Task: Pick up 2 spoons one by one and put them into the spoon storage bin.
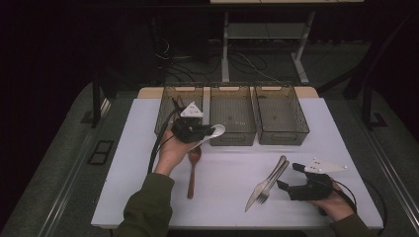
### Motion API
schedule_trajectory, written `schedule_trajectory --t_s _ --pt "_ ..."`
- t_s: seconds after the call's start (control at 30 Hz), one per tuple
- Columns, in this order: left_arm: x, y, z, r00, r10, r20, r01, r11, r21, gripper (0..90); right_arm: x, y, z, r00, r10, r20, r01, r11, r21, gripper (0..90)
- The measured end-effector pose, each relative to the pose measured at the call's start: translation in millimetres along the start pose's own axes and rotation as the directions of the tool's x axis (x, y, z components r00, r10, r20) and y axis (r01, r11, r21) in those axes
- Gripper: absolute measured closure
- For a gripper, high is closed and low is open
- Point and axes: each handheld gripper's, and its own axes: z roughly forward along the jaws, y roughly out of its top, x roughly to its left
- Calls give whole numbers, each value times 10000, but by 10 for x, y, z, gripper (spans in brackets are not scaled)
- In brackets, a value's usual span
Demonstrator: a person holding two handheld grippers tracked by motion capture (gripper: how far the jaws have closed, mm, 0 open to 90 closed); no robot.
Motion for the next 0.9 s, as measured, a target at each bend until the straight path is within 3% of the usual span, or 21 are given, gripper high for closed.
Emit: schedule_trajectory --t_s 0.23,0.6,0.9 --pt "26 150 165 9999 -119 -5 119 9999 -103 832 3 3 7 10000 0 -14 0 10000 11 120" --pt "33 424 429 9996 256 -80 -255 9996 122 831 -4 7 -4 9999 72 -84 -73 9999 -85 120" --pt "55 628 626 9993 305 -231 -298 9991 294 832 -2 8 -12 10000 59 -36 -59 9999 -161 120"
